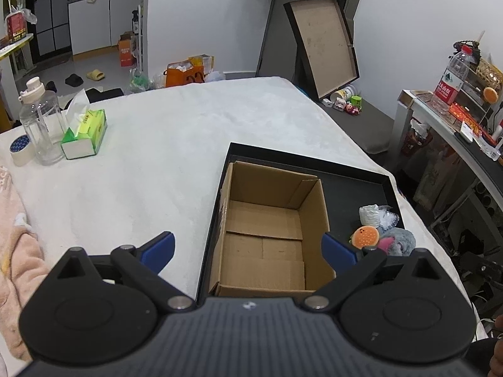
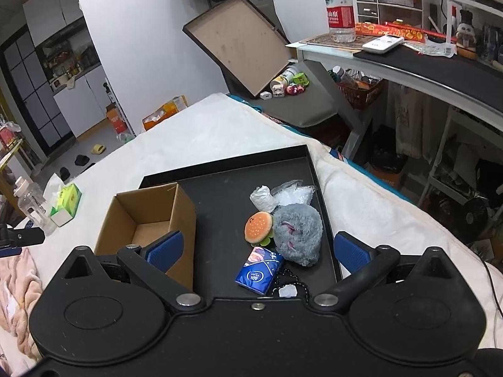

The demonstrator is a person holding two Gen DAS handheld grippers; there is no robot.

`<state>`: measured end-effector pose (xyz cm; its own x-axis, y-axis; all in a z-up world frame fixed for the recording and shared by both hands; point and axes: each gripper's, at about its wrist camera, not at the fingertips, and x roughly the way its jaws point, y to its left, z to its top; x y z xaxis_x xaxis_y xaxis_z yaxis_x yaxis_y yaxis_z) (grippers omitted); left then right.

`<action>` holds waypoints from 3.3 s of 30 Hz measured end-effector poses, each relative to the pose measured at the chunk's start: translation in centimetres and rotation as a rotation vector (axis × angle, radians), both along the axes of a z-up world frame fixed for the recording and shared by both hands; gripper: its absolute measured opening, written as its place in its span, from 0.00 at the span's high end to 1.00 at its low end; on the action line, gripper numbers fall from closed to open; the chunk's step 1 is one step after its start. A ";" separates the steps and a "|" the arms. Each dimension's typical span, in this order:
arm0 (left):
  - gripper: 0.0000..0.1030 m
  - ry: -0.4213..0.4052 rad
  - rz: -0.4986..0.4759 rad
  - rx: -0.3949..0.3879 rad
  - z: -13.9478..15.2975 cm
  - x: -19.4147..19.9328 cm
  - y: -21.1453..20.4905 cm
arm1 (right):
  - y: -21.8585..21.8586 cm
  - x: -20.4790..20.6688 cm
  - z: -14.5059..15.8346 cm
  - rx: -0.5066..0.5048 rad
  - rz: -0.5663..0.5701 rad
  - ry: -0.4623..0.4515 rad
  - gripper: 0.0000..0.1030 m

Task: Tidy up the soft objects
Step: 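Move the left tool to the box wall while the right tool reaches the grey plush mouse, then close the right gripper on the grey plush mouse and lift it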

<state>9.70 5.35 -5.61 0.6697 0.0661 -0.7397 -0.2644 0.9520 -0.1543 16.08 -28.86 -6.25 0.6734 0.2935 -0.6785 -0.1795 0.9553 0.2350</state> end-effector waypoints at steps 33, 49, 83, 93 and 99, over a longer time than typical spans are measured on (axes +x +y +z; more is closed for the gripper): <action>0.33 0.115 -0.010 -0.031 -9.5 7.0 2.0 | 2.1 9.6 -8.9 -0.076 -0.045 0.132 0.05; 0.61 0.187 0.030 -0.071 -13.4 7.6 3.0 | 2.7 11.5 -13.4 -0.139 -0.033 0.149 0.14; 0.89 0.127 0.052 -0.093 -12.5 6.3 3.7 | 2.2 9.1 -9.7 -0.064 -0.025 0.071 0.43; 0.88 0.129 0.030 -0.117 -12.3 6.0 4.3 | 4.2 7.9 -6.2 -0.076 0.011 0.011 0.43; 0.88 0.126 0.026 -0.131 -12.3 5.9 4.5 | 5.5 7.5 -4.7 -0.084 0.018 -0.016 0.43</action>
